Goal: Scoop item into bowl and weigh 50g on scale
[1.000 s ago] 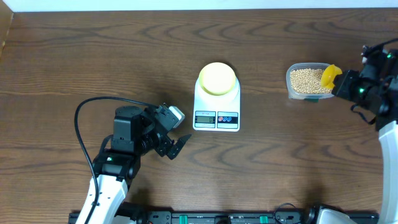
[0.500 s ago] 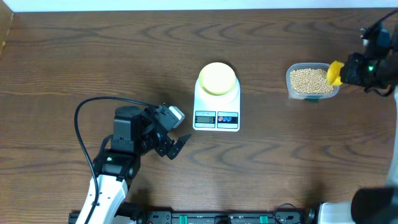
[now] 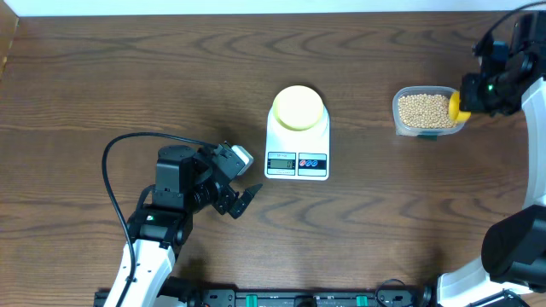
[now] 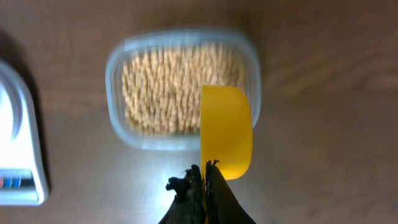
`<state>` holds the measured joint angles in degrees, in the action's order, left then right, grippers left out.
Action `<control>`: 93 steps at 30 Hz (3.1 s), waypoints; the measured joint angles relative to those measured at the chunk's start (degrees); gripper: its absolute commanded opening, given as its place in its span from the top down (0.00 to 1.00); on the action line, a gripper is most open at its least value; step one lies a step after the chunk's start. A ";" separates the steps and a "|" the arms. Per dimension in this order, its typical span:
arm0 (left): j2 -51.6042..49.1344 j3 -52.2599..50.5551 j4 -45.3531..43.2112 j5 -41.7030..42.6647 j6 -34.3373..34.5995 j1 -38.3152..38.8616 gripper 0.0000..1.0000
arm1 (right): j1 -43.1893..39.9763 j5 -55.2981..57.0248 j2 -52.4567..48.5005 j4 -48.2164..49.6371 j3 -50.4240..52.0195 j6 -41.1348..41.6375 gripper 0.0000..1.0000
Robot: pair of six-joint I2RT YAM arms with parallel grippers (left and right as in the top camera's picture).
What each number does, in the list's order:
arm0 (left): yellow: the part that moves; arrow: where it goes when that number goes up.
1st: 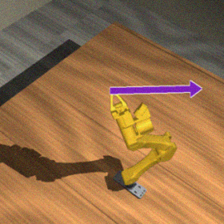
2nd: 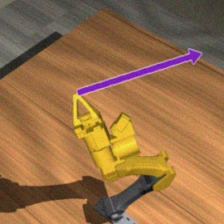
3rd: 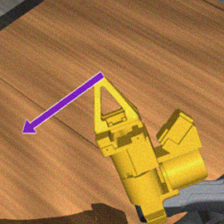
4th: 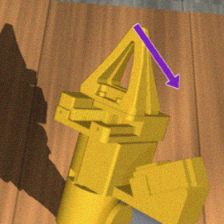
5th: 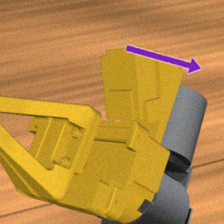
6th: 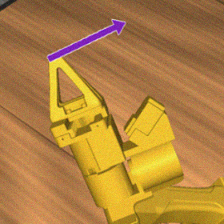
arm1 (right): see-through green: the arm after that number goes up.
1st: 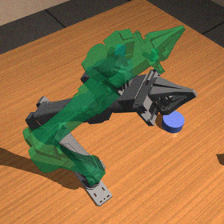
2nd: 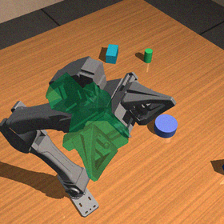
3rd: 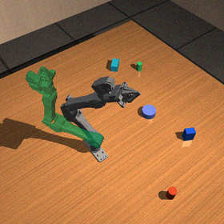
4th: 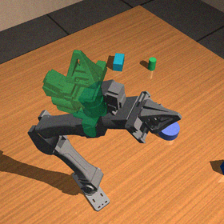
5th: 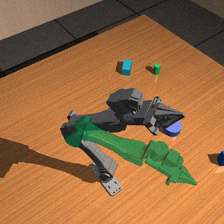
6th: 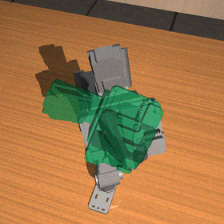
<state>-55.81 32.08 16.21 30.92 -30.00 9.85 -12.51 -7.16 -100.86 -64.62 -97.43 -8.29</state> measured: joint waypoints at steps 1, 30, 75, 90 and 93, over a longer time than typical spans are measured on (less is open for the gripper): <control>0.00 0.00 0.00 0.00 0.00 0.00 0.01 | 0.00 0.07 0.00 1.07 0.00 -0.20 0.99; 0.00 0.00 0.00 0.00 0.00 0.00 0.01 | 6.32 -1.62 -2.27 4.28 0.02 4.00 0.99; 0.00 0.00 0.00 0.00 0.00 0.00 0.00 | 7.32 13.66 -9.27 2.19 0.02 10.27 0.99; 0.00 0.00 0.00 0.00 0.00 0.00 0.01 | 9.81 13.38 -12.46 2.91 0.04 10.25 0.99; 0.00 0.00 0.00 0.00 0.00 0.00 0.01 | 9.86 11.89 -12.79 2.93 0.04 10.25 0.99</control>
<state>-55.81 32.08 16.21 30.92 -30.00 9.85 -2.66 4.73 -113.65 -61.69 -97.38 1.96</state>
